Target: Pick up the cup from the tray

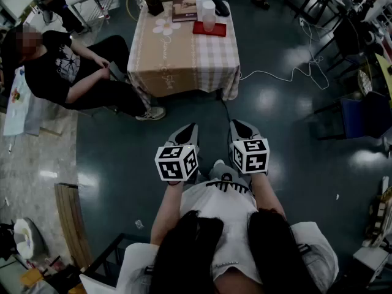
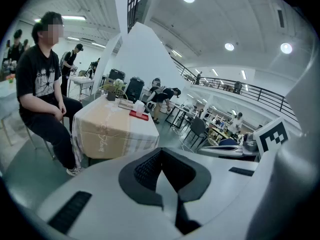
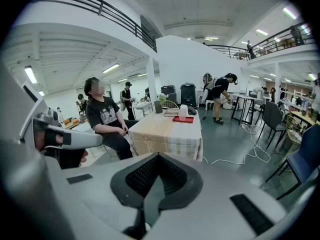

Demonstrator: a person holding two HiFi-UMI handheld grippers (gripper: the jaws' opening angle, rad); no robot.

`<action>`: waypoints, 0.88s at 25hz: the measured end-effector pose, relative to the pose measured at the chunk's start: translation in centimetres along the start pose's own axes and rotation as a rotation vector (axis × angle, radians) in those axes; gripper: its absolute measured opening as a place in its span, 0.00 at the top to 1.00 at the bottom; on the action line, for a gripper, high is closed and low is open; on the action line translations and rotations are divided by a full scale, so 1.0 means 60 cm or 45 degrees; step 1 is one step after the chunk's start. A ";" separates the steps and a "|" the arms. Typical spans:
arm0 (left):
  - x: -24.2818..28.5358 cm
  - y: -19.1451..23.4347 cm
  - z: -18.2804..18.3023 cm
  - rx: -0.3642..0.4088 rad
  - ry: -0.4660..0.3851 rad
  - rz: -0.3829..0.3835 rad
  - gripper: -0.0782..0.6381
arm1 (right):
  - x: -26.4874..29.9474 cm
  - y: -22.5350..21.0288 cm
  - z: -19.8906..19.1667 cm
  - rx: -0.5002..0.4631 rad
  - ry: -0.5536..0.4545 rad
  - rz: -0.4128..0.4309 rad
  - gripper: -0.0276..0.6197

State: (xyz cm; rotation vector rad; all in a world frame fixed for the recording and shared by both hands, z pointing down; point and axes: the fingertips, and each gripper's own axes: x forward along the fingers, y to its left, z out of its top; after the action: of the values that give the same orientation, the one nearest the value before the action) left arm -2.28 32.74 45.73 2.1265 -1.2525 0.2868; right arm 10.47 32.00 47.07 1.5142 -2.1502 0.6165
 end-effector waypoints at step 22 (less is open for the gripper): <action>-0.011 0.020 0.001 0.021 0.019 -0.013 0.88 | -0.002 0.012 0.013 0.090 -0.088 0.035 0.86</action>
State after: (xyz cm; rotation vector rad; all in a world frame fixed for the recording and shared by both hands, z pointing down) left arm -3.64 32.76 45.87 2.1407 -1.2341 0.3093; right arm 9.78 31.85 46.30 1.5666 -2.2261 0.6654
